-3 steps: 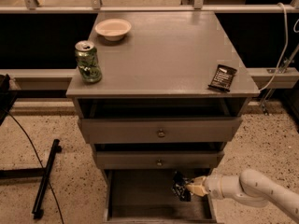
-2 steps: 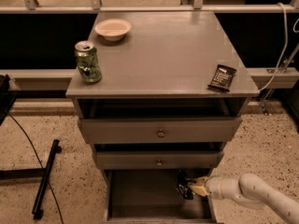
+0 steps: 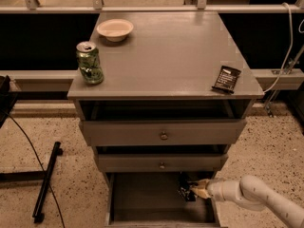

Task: Place blue chip bag into bottom drawer

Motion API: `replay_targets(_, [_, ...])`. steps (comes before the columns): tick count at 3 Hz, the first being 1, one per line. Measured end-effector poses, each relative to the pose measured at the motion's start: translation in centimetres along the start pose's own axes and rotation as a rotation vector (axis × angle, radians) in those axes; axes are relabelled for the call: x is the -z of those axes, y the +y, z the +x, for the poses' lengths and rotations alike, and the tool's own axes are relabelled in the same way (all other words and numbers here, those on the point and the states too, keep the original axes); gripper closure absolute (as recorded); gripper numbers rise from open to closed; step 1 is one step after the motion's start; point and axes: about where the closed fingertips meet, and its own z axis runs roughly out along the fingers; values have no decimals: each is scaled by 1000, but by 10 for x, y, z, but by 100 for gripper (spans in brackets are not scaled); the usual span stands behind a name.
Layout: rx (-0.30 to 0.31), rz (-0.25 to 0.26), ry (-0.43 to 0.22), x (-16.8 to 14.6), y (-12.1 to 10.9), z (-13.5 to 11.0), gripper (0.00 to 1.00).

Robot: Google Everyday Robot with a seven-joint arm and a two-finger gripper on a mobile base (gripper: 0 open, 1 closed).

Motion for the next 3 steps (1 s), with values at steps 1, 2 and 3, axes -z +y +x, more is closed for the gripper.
replay_targets(1, [0, -4, -1, -2, 1, 0, 28])
replay_targets(2, [7, -14, 11, -5, 4, 0, 4])
replay_targets(3, [57, 0, 82, 5, 11, 5, 30])
